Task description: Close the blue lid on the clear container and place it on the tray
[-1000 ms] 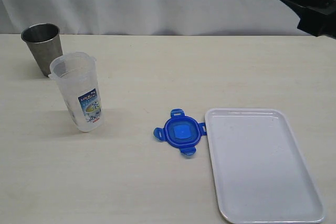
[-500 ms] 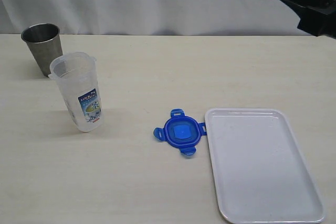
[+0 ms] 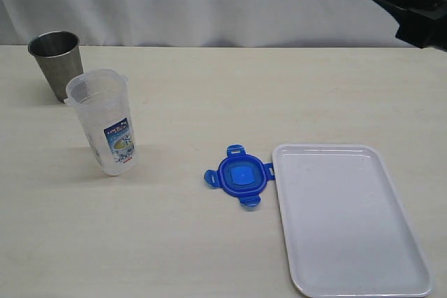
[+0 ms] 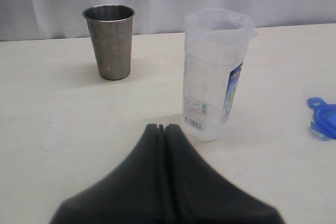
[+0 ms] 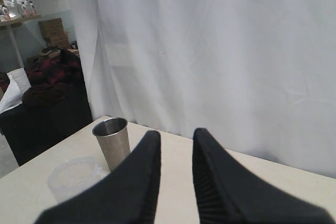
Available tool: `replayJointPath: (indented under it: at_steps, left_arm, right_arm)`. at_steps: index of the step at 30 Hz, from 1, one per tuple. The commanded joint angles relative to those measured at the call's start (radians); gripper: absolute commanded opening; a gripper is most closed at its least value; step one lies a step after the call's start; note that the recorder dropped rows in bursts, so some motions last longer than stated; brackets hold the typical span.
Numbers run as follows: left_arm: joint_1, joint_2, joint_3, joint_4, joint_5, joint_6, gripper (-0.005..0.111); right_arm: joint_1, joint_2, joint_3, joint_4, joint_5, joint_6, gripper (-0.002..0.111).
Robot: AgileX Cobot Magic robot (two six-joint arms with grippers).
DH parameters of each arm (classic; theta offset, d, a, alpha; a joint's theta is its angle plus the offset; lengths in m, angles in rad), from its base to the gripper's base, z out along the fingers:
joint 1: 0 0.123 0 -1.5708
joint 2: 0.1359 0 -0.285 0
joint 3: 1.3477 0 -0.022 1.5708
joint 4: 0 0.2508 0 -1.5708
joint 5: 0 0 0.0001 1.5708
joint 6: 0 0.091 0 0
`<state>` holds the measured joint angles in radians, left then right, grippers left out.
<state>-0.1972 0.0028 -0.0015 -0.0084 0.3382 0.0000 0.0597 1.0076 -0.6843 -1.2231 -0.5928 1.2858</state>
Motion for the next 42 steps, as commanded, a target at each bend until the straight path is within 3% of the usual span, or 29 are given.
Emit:
replayJointPath:
  at_steps: [1, 12, 17, 19, 23, 25, 27, 28, 29, 30, 31, 32, 34, 38, 42]
  left_arm:
    - [0.005, -0.003, 0.001, 0.001, -0.007, 0.0, 0.0]
    - [0.005, -0.003, 0.001, 0.001, -0.007, 0.0, 0.0]
    - [0.005, -0.003, 0.001, -0.001, -0.007, 0.0, 0.0]
    - [0.005, -0.003, 0.001, -0.003, -0.007, 0.0, 0.0]
    - [0.005, -0.003, 0.001, -0.003, -0.007, 0.0, 0.0]
    - [0.005, -0.003, 0.001, -0.003, -0.007, 0.0, 0.0]
    - [0.005, -0.003, 0.001, -0.003, -0.007, 0.0, 0.0]
    - [0.005, -0.003, 0.001, -0.003, -0.007, 0.0, 0.0]
    - [0.005, -0.003, 0.001, -0.003, -0.007, 0.0, 0.0]
    - [0.005, -0.003, 0.001, -0.003, -0.007, 0.0, 0.0]
    - [0.005, -0.003, 0.001, -0.003, -0.007, 0.0, 0.0]
    - [0.005, -0.003, 0.001, -0.003, -0.007, 0.0, 0.0]
    - [0.005, -0.003, 0.001, -0.003, -0.007, 0.0, 0.0]
    - [0.005, -0.003, 0.001, -0.003, -0.007, 0.0, 0.0]
    - [0.005, -0.003, 0.001, -0.003, -0.007, 0.0, 0.0]
  right_arm:
    - [0.001, 0.001, 0.004, 0.008, -0.007, 0.001, 0.022]
    - [0.001, 0.009, 0.004, 0.09, -0.023, 0.134, 0.022]
    - [0.001, 0.071, -0.002, -0.21, -0.062, 0.261, 0.022]
    - [0.001, 0.122, -0.002, -0.244, -0.044, 0.322, 0.022]
    - [0.001, 0.237, -0.037, -0.329, -0.113, 0.254, 0.021]
    - [0.034, 0.32, -0.103, -0.394, -0.249, 0.111, 0.008]
    - [0.154, 0.358, -0.162, -0.44, 0.031, 0.084, 0.005]
    - [0.277, 0.373, -0.19, -0.5, 0.445, 0.093, 0.005]
    - [0.328, 0.382, -0.195, -0.506, 0.674, 0.093, 0.005]
    - [0.435, 0.418, -0.224, -0.426, 1.043, 0.061, 0.005]
    - [0.463, 0.435, -0.246, -0.321, 1.14, 0.019, 0.005]
    - [0.488, 0.484, -0.331, 0.006, 1.251, -0.249, 0.005]
    - [0.464, 0.567, -0.484, 0.549, 1.308, -0.683, 0.015]
    - [0.478, 0.674, -0.59, 1.279, 1.316, -1.303, 0.041]
    - [0.573, 0.771, -0.588, 1.337, 1.301, -1.362, 0.042]
